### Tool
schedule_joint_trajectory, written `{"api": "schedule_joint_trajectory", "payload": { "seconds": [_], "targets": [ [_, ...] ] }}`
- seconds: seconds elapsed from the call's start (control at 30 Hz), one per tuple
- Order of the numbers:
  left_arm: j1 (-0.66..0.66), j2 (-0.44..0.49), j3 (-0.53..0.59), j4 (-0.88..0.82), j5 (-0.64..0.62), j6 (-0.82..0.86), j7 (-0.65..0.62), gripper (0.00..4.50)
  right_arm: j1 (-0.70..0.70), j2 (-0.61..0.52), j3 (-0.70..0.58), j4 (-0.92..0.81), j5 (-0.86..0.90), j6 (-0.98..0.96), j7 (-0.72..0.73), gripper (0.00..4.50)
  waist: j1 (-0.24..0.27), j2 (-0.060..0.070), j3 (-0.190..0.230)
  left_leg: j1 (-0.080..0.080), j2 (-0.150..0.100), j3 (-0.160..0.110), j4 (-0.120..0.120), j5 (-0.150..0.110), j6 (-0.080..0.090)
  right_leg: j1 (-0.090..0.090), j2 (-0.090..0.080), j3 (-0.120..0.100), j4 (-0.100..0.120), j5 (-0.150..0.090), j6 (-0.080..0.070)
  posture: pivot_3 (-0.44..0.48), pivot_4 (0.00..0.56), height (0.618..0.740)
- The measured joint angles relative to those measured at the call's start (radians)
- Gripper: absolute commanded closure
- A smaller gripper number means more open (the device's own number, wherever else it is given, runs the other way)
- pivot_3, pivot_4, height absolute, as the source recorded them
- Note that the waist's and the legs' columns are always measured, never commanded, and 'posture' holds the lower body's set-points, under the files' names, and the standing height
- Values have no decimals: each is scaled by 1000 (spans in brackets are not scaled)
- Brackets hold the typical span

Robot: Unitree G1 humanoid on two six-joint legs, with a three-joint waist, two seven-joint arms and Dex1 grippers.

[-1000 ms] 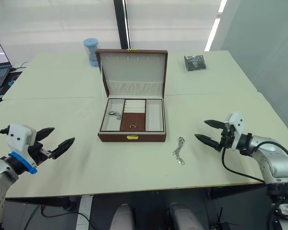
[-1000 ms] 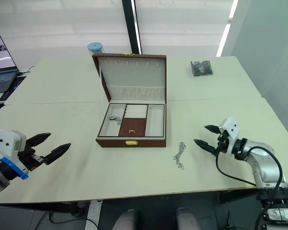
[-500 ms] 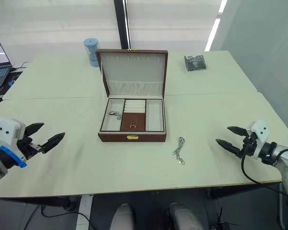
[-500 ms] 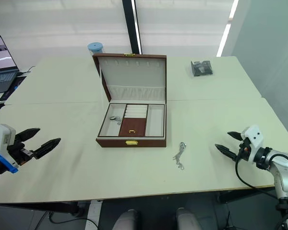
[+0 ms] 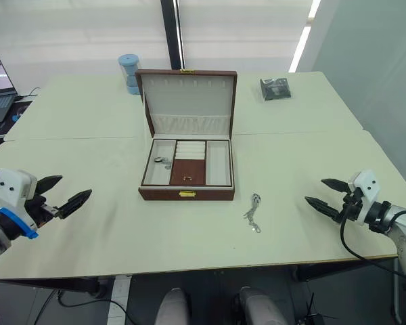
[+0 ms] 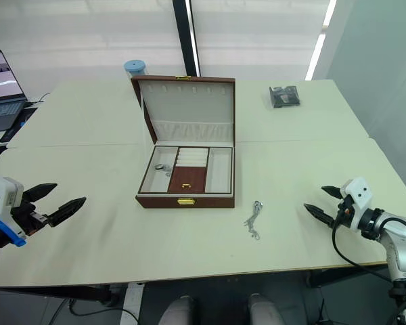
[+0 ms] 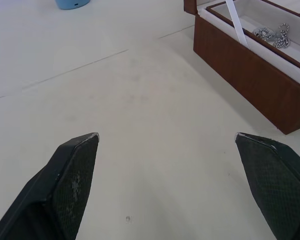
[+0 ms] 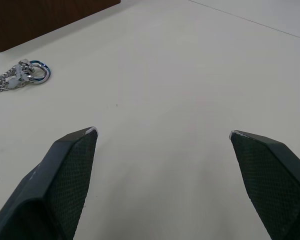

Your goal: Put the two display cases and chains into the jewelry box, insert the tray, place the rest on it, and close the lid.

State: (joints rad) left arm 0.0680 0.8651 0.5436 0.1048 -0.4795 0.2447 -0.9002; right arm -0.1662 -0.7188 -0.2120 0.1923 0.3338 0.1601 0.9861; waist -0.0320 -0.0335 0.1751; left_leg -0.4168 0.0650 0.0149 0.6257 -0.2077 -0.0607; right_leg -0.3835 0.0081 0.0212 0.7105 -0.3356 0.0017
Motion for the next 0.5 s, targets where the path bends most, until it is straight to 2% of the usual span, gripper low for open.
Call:
{"api": "schedule_joint_trajectory", "payload": {
  "seconds": [0.27,0.5],
  "targets": [
    [61,-40,-75,-127,13,-40,-67,0,97,58,4,-162,44,56,-17,23,2,0,0,0,1,0,0,0,0,1,-1,0,0,0,0,0,150,740],
    [103,-96,-213,-290,14,-63,-126,0,161,158,79,-378,41,124,-130,23,2,0,0,1,0,-1,1,0,0,2,-1,-1,1,0,0,0,150,740]
  ]
}}
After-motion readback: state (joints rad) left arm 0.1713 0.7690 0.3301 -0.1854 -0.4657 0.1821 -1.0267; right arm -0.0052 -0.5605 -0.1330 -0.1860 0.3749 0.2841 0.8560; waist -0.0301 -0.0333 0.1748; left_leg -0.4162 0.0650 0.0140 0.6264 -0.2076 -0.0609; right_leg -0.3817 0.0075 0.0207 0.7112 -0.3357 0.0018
